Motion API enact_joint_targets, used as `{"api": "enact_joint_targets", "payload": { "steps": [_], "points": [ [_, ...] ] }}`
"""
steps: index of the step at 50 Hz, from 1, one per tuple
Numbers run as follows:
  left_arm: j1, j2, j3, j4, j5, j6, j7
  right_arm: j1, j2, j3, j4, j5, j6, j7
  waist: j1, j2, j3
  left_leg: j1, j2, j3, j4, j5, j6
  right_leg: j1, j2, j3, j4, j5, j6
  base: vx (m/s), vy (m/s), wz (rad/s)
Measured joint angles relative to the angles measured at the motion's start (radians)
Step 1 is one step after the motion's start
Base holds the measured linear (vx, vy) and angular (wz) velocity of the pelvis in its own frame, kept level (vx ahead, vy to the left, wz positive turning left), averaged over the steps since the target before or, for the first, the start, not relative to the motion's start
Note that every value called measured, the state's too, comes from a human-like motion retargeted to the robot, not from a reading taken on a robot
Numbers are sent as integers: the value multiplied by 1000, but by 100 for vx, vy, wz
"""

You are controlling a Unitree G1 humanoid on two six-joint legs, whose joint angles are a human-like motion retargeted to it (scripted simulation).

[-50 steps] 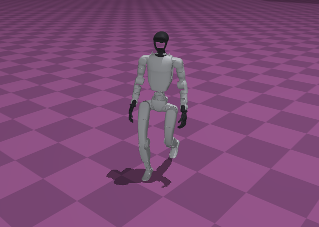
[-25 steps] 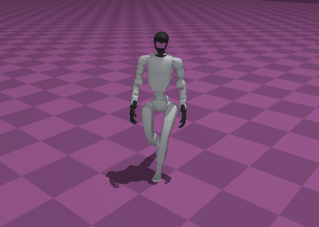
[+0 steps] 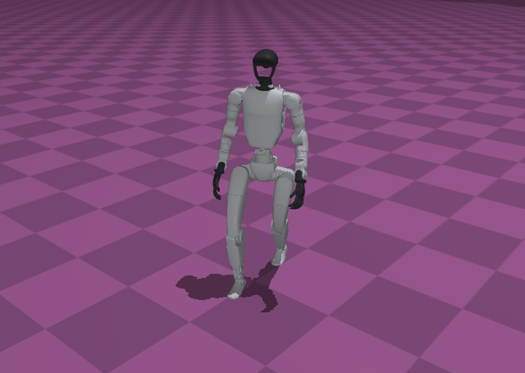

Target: Walk

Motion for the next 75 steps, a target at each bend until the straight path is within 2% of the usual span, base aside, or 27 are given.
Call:
{"api": "enact_joint_targets", "payload": {
  "steps": [2, 5, 7, 9, 13, 17, 23, 26, 30, 35, 38, 40, 43, 45, 48, 52, 57, 60, 63, 68, 72, 75],
  "points": [
    [15, -18, 1, 41, -4, 10, -16, -3, 0, 5, -2, 2, 2, 2, -3, 17, 7, 6, 34, -7, 123, 37, -29, 35, 31, -4, 75, -12, -31, 65, -14, 6],
    [37, -36, -1, 93, -6, 26, -46, -12, -1, 18, -25, 4, 6, 4, 2, 58, 17, -62, 125, 13, 419, 166, -87, 111, 99, -26, 90, -39, -81, 59, -12, -2],
    [46, -39, -10, 102, 0, 36, -54, -21, -5, 27, -50, 1, 5, 0, 18, 73, 20, -151, 194, 48, 614, 237, -89, 160, 132, -33, 68, -60, -106, 56, -9, -8],
    [51, -36, -19, 97, 3, 43, -49, -34, -11, 38, -76, -4, 1, -15, 39, 67, 23, -247, 251, 94, 752, 222, -49, 206, 143, -31, 52, -87, -115, 55, -8, -8],
    [45, -19, -14, 68, -7, 56, -26, -85, -18, 48, -121, -7, -1, -37, 86, 31, 35, -438, 295, 161, 816, 67, 39, 312, 141, -11, -27, -115, -104, 54, -4, -10],
    [47, -11, 16, 53, -32, 57, -5, -130, -13, 51, -160, 8, -1, -38, 118, -13, 52, -561, 262, 208, 615, -20, 58, 409, 112, 17, -88, -154, -85, 56, -1, -13],
    [42, -22, 52, 80, -81, 54, 8, -177, 13, 73, -170, 18, -3, -4, 122, -61, 44, -627, 154, 222, 128, 65, 14, 488, 46, 42, -103, -236, -73, 54, 2, -2],
    [50, -29, 61, 86, -95, 54, 14, -178, 25, 90, -159, 11, -1, 9, 128, -71, 30, -645, 131, 215, 89, 91, 16, 510, 29, 59, -53, -277, -66, 52, 7, -13],
    [51, -32, 77, 92, -115, 53, 25, -171, 42, 104, -127, -1, 3, 19, 140, -96, 16, -635, 103, 228, 168, 124, 50, 544, -9, 84, 11, -293, -45, 54, 13, -14],
    [51, -38, 86, 74, -146, 44, 43, -141, 48, 107, -90, -4, 10, 35, 134, -124, 5, -580, 33, 239, 222, 77, 119, 561, -69, 121, 162, -190, 40, 51, 18, 8],
    [41, -35, 79, 42, -151, 41, 59, -130, 39, 104, -81, 10, 13, 45, 124, -144, 9, -528, -13, 247, 201, 48, 144, 522, -131, 113, 352, -23, 103, 44, 13, 11],
    [31, -28, 68, 17, -143, 38, 70, -123, 33, 101, -80, 16, 14, 44, 113, -148, 11, -497, -25, 252, 195, 23, 145, 470, -172, 93, 499, 68, 117, 40, 7, 4],
    [4, -13, 45, -16, -119, 37, 86, -124, 22, 96, -87, 16, 10, 30, 91, -136, 19, -446, -39, 255, 165, 1, 145, 362, -244, 43, 672, 55, 65, 37, 8, -4],
    [-17, -4, 27, -30, -101, 39, 97, -125, 15, 95, -92, 10, 5, 14, 71, -124, 23, -405, -52, 252, 129, -2, 145, 286, -290, 8, 727, -18, 16, 34, 9, -2],
    [-64, 6, 10, -33, -77, 49, 104, -135, 4, 93, -99, -6, 2, -10, 30, -103, 31, -310, -71, 234, 3, 33, 131, 180, -321, -50, 674, -129, -32, 33, 4, 8],
    [-103, 10, -21, -28, -54, 46, 106, -126, 6, 98, -96, -29, 3, -31, -20, -80, 31, -213, -56, 211, -104, 60, 86, 81, -278, -111, 449, -177, -37, 31, -5, 15],
    [-135, 3, -75, -8, -15, 34, 85, -105, 14, 117, -71, -42, 11, -38, -52, -66, 12, -143, -22, 190, -193, 74, 51, 20, -155, -105, 94, -104, 10, 32, -6, 11],
    [-133, -8, -107, 6, 8, 29, 67, -93, 16, 130, -55, -47, 11, -34, -65, -74, -5, -122, -17, 181, -192, 60, 40, 1, -118, -73, 9, -80, 21, 33, -7, 12],
    [-125, -22, -130, 33, 27, 27, 45, -89, 12, 136, -37, -46, 9, -23, -70, -72, -13, -86, -3, 170, -180, 40, 31, 18, -91, -53, 18, -65, 6, 36, -8, 8],
    [-88, -41, -137, 84, 35, 33, 14, -91, 6, 133, -17, -31, 10, -12, -74, -66, -12, -43, 37, 159, -83, 34, -1, 77, -53, -31, 96, -96, -34, 38, -11, 5],
    [-50, -40, -112, 110, 13, 43, 4, -97, 6, 129, -19, -22, 12, -11, -57, -46, -5, -76, 97, 130, 131, 60, -37, 144, 7, -28, 93, -118, -75, 38, -12, -12],
    [-36, -29, -88, 110, -10, 52, 10, -106, 5, 127, -30, -25, 14, -14, -38, -26, 1, -155, 193, 165, 396, 117, -46, 189, 53, -37, 64, -133, -106, 34, -10, -5]
  ]
}}
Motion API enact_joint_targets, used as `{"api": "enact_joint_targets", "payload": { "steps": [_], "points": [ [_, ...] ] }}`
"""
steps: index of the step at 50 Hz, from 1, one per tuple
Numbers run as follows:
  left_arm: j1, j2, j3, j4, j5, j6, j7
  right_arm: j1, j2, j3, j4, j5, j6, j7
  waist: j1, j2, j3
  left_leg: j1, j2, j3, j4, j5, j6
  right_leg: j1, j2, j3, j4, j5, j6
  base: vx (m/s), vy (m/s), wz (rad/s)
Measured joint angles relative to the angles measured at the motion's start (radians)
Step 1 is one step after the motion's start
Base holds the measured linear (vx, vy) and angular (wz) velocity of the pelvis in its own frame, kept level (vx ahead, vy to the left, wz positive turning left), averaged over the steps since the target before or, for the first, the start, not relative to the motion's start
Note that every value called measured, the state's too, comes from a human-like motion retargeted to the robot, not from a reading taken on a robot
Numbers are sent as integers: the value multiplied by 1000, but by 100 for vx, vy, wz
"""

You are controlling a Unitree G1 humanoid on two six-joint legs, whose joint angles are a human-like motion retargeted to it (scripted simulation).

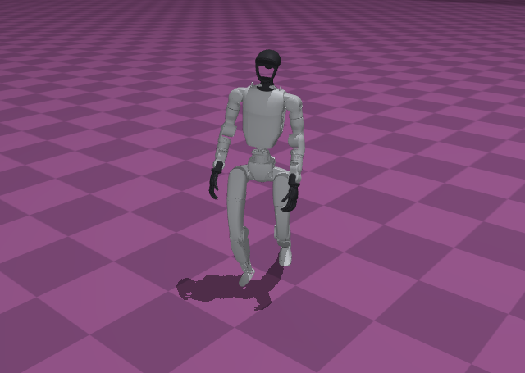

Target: Walk

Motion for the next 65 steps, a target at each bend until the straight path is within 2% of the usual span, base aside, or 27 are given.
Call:
{"api": "enact_joint_targets", "payload": {
  "steps": [3, 7, 10, 15, 20, 28, 30, 34, 37, 40, 42, 46, 50, 52, 65],
  "points": [
    [-4, 15, 18, -16, -18, 10, 24, -19, -4, 7, -17, -15, 3, -9, 32, 10, 6, -120, 95, 38, 240, 17, 34, 39, 35, -5, -32, -15, -17, 30, -7, -7],
    [-19, 35, 45, -45, -39, 19, 64, -55, -5, 23, -34, -41, 7, -22, 79, -9, 11, -286, 144, 83, 347, -92, 105, 80, 41, 7, -69, -33, -6, 29, -2, -4],
    [-30, 48, 75, -62, -53, 21, 82, -86, 4, 30, -48, -53, 10, -22, 106, -38, 10, -392, 113, 102, 259, -150, 123, 105, 24, 23, -108, -41, 10, 31, 2, -3],
    [-23, 50, 113, -60, -68, 5, 93, -112, 31, 43, -76, -61, 2, -17, 127, -82, 4, -468, -4, 99, -77, -89, 87, 153, -25, 46, -169, -59, 32, 34, 4, -2],
    [1, 33, 125, -41, -68, -2, 93, -114, 48, 64, -95, -77, -11, -11, 139, -94, -14, -471, -77, 67, -254, -16, 66, 186, -45, 66, -149, -98, 43, 33, 7, -12],
    [18, 16, 127, 15, -34, -1, 84, -95, 52, 76, -83, -98, -20, 18, 128, -129, -15, -363, -160, 60, -286, -24, 126, 238, -109, 110, -16, -101, 104, 31, 11, -11],
    [17, 12, 120, 26, -25, 0, 85, -84, 48, 76, -77, -97, -21, 24, 120, -140, -11, -330, -186, 66, -306, -27, 139, 233, -139, 110, 64, -84, 131, 25, 11, -11],
    [0, 4, 96, 37, -5, 2, 88, -68, 36, 77, -67, -84, -22, 33, 98, -162, 0, -268, -239, 91, -367, -27, 161, 164, -248, 65, 333, 32, 180, 21, 9, -17],
    [-24, 4, 73, 34, 6, 6, 91, -68, 25, 76, -60, -76, -22, 32, 76, -164, 7, -223, -264, 108, -423, -21, 165, 72, -336, 25, 520, 68, 163, 17, 7, -24],
    [-55, 9, 52, 25, 12, 14, 100, -71, 12, 74, -56, -72, -23, 21, 45, -153, 8, -177, -270, 124, -483, -17, 161, -26, -399, -13, 595, 25, 120, 15, 4, -20],
    [-84, 15, 44, 16, 12, 20, 110, -77, 4, 70, -51, -71, -24, 8, 24, -133, 6, -142, -261, 132, -542, -6, 150, -85, -408, -44, 559, -19, 96, 14, 1, -18],
    [-133, 24, 26, -11, 13, 18, 134, -71, 0, 60, -34, -72, -19, -22, -10, -94, -2, -91, -231, 150, -631, 15, 120, -163, -361, -92, 344, -57, 87, 14, -2, -14],
    [-170, 30, 5, -42, 19, 2, 153, -54, 4, 54, -12, -74, -8, -48, -29, -64, -18, -73, -201, 162, -686, 29, 93, -196, -263, -82, 68, -9, 113, 13, -2, -6],
    [-174, 27, -5, -55, 23, -6, 159, -39, 6, 56, -4, -76, -5, -52, -39, -69, -27, -70, -205, 164, -689, 27, 85, -211, -246, -57, 11, 3, 122, 13, -2, 3],
    [-143, -22, -50, -11, 30, -9, 111, -13, 9, 75, 20, -29, -10, -34, -54, -50, -44, -4, -189, 144, -724, 6, 71, -172, -182, -13, -16, 46, 109, 10, -1, -7]
  ]
}}
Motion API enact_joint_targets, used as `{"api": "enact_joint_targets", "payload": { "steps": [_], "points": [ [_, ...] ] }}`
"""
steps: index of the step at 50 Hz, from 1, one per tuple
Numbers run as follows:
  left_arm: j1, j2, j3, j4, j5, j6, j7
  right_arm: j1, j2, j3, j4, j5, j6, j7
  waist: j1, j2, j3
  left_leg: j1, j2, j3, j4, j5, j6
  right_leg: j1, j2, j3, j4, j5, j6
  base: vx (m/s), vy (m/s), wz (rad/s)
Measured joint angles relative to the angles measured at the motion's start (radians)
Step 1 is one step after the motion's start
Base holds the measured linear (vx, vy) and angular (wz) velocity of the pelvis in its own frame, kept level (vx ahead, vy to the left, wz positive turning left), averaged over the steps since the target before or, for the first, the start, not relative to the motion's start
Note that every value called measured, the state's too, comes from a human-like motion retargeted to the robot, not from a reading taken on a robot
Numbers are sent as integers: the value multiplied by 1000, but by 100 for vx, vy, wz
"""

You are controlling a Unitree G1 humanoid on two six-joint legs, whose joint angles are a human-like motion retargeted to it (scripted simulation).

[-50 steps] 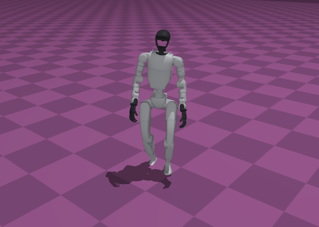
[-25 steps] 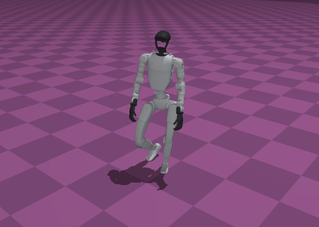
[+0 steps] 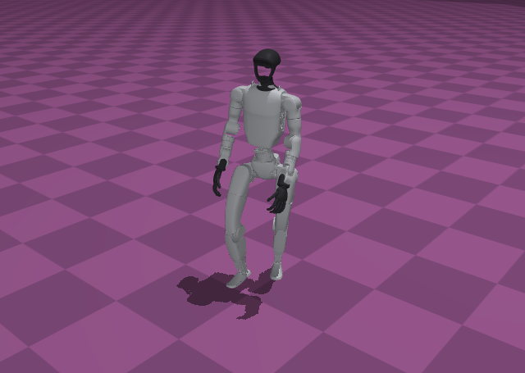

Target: Walk

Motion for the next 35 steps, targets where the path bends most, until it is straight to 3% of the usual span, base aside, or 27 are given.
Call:
{"api": "enact_joint_targets", "payload": {
  "steps": [13, 22, 27, 32, 35],
  "points": [
    [34, -3, -48, 62, 53, -4, -30, -2, -2, 4, -30, 22, -21, -2, -14, 1, 6, 52, -2, 2, -54, -12, -8, 3, 11, 6, 31, -21, 11, 3, -1, -3],
    [-4, 5, -51, 34, 39, -22, 2, -8, -1, 0, -23, 28, -29, -39, -13, -5, 10, 57, 11, -8, 33, -78, -19, 8, 19, 24, 77, -49, -1, 15, -6, 0],
    [-1, 15, -21, -4, -4, -32, 44, -19, -8, 2, -22, 18, -32, -64, 17, -1, 14, -53, 84, -20, 365, -150, -17, 50, 63, 38, 53, -50, -22, 21, -9, -13],
    [20, 28, -1, -39, -25, -36, 86, -49, -27, 23, -46, -12, -34, -83, 74, 17, 23, -283, 260, 19, 903, -193, 38, 94, 141, 42, -6, -52, -39, 18, -6, -21],
    [22, 31, 10, -49, -25, -32, 95, -79, -38, 30, -62, -27, -34, -87, 122, 23, 15, -425, 308, 6, 1015, -227, 68, 128, 180, 58, -83, -32, -37, 20, -1, -40]
  ]
}}
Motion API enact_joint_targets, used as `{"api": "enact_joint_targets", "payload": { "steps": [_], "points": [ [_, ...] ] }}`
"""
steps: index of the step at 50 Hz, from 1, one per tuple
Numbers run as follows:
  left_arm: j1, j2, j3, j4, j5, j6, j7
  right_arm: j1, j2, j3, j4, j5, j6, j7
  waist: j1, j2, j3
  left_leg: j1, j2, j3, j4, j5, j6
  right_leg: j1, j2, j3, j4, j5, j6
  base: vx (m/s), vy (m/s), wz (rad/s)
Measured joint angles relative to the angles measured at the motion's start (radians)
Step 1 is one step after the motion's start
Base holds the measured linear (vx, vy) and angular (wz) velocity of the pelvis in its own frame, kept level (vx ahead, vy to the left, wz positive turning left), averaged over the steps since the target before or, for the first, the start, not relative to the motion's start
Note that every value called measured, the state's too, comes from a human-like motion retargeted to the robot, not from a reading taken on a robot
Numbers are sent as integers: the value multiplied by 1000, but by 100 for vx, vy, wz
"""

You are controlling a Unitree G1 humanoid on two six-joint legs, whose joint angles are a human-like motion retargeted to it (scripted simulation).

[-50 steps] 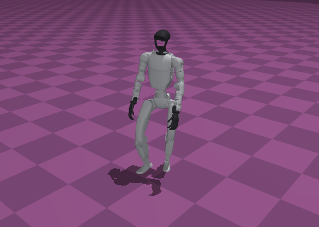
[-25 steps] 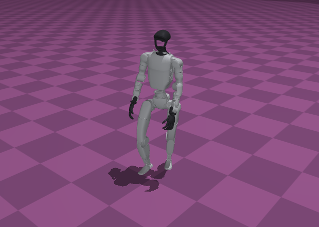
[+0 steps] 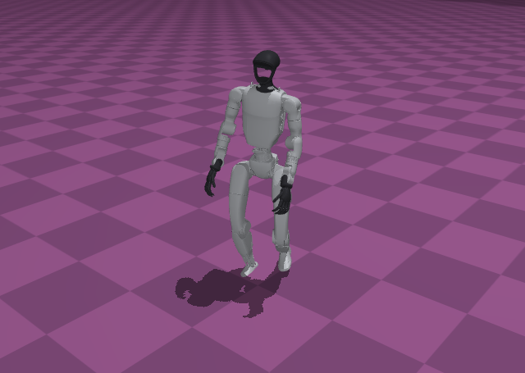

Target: Walk

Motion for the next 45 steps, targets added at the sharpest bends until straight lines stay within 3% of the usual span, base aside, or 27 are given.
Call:
{"api": "enact_joint_targets", "payload": {
  "steps": [4, 10, 13, 20, 25, 30, 35, 40, 45],
  "points": [
    [17, -3, 23, 24, -2, 0, -10, -33, -3, 0, -26, -5, -4, 1, 45, -15, -10, -113, -37, -19, -152, 15, -13, 64, 7, 29, -107, 19, 9, 27, 2, -36],
    [95, -19, 65, 95, -21, 0, -42, -59, 15, 10, -64, -10, -20, 20, 76, -35, -24, -168, -148, -86, -524, 157, -81, 146, -10, 55, -155, -3, 14, 33, 4, -25],
    [127, -23, 87, 120, -33, 2, -65, -65, 26, 14, -76, -11, -21, 44, 79, -55, -22, -128, -200, -109, -619, 216, -85, 191, -37, 64, -139, -32, 17, 33, 6, -14],
    [162, -31, 118, 136, -52, 9, -95, -21, 48, 15, -57, -5, -15, 111, 66, -95, -18, -33, -281, -111, -550, 200, -31, 233, -112, 92, 120, -66, 70, 28, 8, -5],
    [134, -39, 97, 96, -54, 11, -95, 19, 49, 8, -33, 26, -2, 154, 23, -130, 0, 89, -370, -92, -606, 156, 14, 140, -244, 58, 530, 107, 143, 19, 7, 3],
    [42, -34, 70, 37, -61, 19, -82, 29, 28, -19, -20, 45, 0, 145, -28, -101, 13, 254, -395, -94, -811, 180, 2, -41, -347, -14, 729, 79, 69, 15, 7, -10],
    [-35, -30, 51, -20, -55, 15, -65, 61, 14, -51, -10, 39, 6, 105, -83, -42, 10, 390, -374, -101, -997, 224, -44, -170, -331, -94, 521, -12, 31, 9, 2, 1],
    [-92, -25, 24, -64, -32, -8, -61, 91, 17, -82, 23, 29, 23, 78, -101, 9, -10, 446, -331, -104, -1080, 238, -78, -216, -195, -96, 93, 25, 61, 1, 0, 1],
    [-104, -34, 2, -74, -14, -22, -64, 112, 23, -83, 52, 21, 27, 76, -107, 18, -31, 447, -317, -113, -1043, 190, -84, -225, -137, -55, -55, 42, 58, 0, 0, 0]
  ]
}}
